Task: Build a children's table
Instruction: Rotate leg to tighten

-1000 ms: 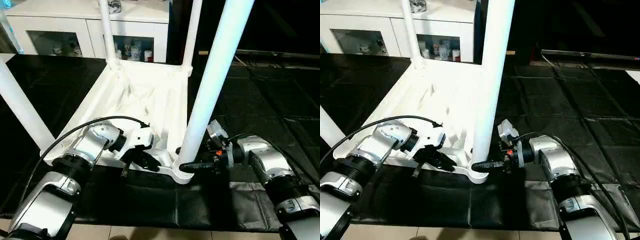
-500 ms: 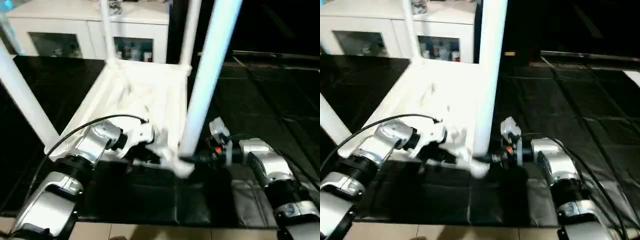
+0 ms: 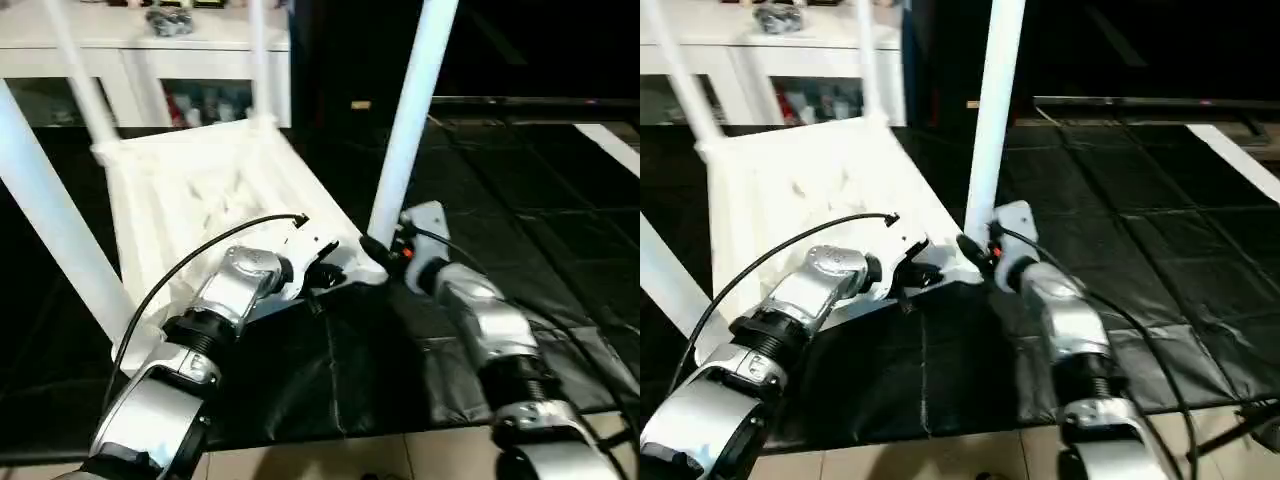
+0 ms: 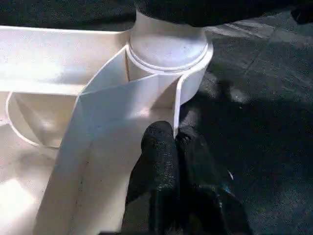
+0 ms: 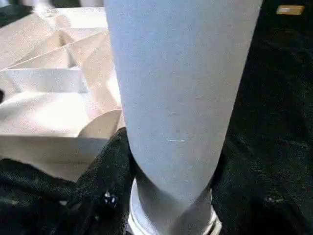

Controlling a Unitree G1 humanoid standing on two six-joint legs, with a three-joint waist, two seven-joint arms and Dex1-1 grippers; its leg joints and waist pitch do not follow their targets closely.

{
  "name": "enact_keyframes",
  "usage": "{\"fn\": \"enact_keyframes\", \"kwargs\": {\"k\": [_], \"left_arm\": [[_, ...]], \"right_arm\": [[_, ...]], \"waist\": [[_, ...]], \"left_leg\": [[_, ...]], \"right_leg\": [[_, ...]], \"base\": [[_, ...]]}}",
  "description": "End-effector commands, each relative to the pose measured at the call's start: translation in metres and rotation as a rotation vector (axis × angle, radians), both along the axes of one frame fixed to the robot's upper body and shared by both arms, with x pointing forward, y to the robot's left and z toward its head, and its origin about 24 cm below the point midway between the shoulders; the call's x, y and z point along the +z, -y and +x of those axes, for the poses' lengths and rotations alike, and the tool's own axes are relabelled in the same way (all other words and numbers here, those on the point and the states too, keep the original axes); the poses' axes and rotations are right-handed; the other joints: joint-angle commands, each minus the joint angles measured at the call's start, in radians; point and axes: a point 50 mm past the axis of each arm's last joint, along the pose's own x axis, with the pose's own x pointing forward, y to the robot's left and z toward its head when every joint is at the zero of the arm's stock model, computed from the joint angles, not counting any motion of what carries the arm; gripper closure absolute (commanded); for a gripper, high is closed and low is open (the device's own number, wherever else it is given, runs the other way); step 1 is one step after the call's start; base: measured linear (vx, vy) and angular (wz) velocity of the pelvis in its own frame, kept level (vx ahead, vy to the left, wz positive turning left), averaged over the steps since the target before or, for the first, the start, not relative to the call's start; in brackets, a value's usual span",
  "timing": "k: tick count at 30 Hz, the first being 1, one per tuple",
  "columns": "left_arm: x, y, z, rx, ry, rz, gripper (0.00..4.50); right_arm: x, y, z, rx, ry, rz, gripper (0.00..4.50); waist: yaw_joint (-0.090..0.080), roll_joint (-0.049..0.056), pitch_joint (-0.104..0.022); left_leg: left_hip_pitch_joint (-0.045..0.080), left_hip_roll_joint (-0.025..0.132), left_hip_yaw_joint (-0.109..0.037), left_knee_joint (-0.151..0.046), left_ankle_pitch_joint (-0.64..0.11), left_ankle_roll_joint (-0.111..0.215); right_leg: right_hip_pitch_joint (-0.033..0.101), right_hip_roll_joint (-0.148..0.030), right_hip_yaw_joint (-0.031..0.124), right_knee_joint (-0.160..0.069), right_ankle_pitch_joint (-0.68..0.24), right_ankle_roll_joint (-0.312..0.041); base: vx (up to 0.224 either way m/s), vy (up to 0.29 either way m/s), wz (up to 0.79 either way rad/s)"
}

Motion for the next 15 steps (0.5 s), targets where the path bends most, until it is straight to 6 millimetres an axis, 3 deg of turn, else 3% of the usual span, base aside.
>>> {"fn": "enact_keyframes", "kwargs": {"k": [1,3,6,7,8,10,13,15], "left_arm": [[0.019,0.017,0.005,-0.025,0.076,-0.031,4.50],[0.018,0.015,0.004,-0.047,0.074,-0.031,4.50],[0.018,0.012,0.002,-0.089,0.075,-0.036,4.50],[0.017,0.009,0.000,-0.105,0.067,-0.038,4.50],[0.016,0.006,-0.001,-0.124,0.061,-0.035,4.50],[0.015,0.000,-0.003,-0.162,0.057,-0.024,4.50],[0.014,-0.011,-0.009,-0.271,0.029,-0.014,4.50],[0.015,-0.017,-0.013,-0.348,0.019,-0.007,4.50]], "right_arm": [[-0.008,-0.038,-0.012,0.156,-0.043,0.077,2.52],[-0.007,-0.039,-0.015,0.185,-0.026,0.092,2.00],[-0.004,-0.037,-0.018,0.215,-0.011,0.140,1.81],[-0.002,-0.035,-0.019,0.226,-0.005,0.153,1.81],[-0.001,-0.031,-0.019,0.244,0.003,0.152,1.60],[0.000,-0.025,-0.021,0.297,0.016,0.133,1.49],[-0.002,-0.008,-0.026,0.404,0.030,0.089,1.24],[-0.001,0.002,-0.029,0.474,0.031,0.067,1.07]], "waist": [[-0.002,0.000,-0.058],[0.000,-0.001,-0.059],[0.007,-0.002,-0.062],[0.008,0.003,-0.063],[0.007,-0.002,-0.062],[0.011,-0.002,-0.065],[0.018,-0.005,-0.072],[0.022,-0.007,-0.074]], "left_leg": [[0.006,-0.017,0.007,-0.080,-0.398,0.043],[0.006,-0.017,0.010,-0.080,-0.381,0.048],[0.004,-0.015,0.013,-0.083,-0.340,0.057],[0.003,-0.015,0.013,-0.083,-0.331,0.058],[-0.004,-0.014,0.014,-0.085,-0.314,0.061],[-0.004,-0.015,0.015,-0.082,-0.293,0.062],[-0.006,-0.011,0.019,-0.076,-0.218,0.080],[-0.010,-0.013,0.021,-0.071,-0.195,0.087]], "right_leg": [[0.045,-0.040,0.016,-0.088,-0.528,-0.088],[0.044,-0.041,0.022,-0.084,-0.503,-0.105],[0.048,-0.041,0.030,-0.077,-0.450,-0.125],[0.050,-0.042,0.032,-0.073,-0.436,-0.132],[0.054,-0.040,0.034,-0.069,-0.417,-0.138],[0.055,-0.040,0.039,-0.064,-0.392,-0.148],[0.058,-0.041,0.046,-0.044,-0.275,-0.202],[0.061,-0.039,0.049,-0.035,-0.247,-0.216]], "base": [[0.000,0.000,0.00],[0.000,0.000,0.00],[0.000,0.000,0.00],[0.000,0.000,0.00],[0.000,0.000,0.00],[0.000,0.000,0.00],[0.000,0.000,0.00],[0.000,0.000,0.00]]}}
